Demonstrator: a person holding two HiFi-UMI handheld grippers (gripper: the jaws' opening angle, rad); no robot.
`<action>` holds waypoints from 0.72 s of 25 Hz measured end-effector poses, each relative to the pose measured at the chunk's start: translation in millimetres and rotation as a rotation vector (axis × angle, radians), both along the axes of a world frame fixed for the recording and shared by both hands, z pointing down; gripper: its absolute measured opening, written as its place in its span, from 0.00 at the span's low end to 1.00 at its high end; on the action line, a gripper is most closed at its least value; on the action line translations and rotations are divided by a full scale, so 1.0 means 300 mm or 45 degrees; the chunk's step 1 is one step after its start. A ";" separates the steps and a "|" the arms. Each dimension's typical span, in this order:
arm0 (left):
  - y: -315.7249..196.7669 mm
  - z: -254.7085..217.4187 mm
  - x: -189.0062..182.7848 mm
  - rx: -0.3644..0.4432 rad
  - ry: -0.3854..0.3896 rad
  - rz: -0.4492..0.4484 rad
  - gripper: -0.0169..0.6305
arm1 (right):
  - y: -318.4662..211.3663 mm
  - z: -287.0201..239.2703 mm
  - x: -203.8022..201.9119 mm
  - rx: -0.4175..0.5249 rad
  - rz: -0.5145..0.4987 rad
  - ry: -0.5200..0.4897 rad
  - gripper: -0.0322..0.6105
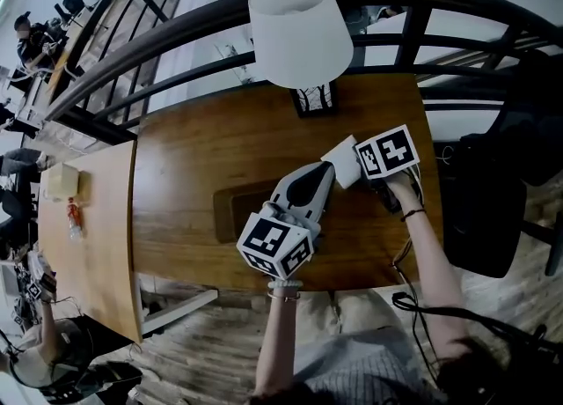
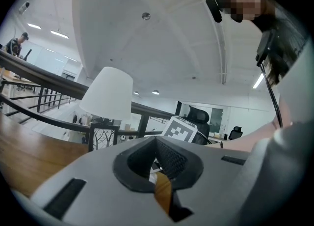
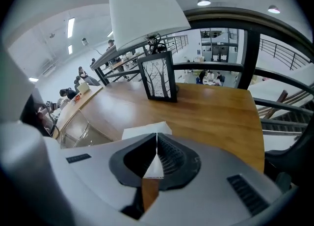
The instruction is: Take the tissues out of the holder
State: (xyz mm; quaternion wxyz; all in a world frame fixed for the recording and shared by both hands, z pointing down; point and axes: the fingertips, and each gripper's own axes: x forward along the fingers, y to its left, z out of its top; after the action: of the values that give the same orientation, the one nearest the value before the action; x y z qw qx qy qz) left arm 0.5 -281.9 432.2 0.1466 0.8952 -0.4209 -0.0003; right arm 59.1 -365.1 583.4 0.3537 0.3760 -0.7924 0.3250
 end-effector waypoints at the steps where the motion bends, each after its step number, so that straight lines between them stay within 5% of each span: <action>1: 0.003 0.002 0.005 0.001 0.002 0.004 0.04 | 0.005 0.006 0.005 -0.001 0.006 0.007 0.07; 9: -0.026 0.000 0.004 -0.016 0.005 0.006 0.04 | -0.016 -0.005 0.017 -0.011 0.043 0.039 0.07; 12: -0.019 0.000 0.001 -0.011 0.003 0.015 0.04 | -0.019 -0.022 0.028 0.037 0.046 0.078 0.18; 18: -0.009 -0.043 -0.002 0.025 -0.007 0.017 0.04 | -0.002 -0.153 0.022 0.157 0.067 -0.028 0.20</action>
State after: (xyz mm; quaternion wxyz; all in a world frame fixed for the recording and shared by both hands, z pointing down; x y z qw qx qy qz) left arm -0.1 -284.7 419.3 0.1365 0.8994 -0.4152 -0.0012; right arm 65.8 -365.6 537.6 0.3124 0.4142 -0.8045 0.2891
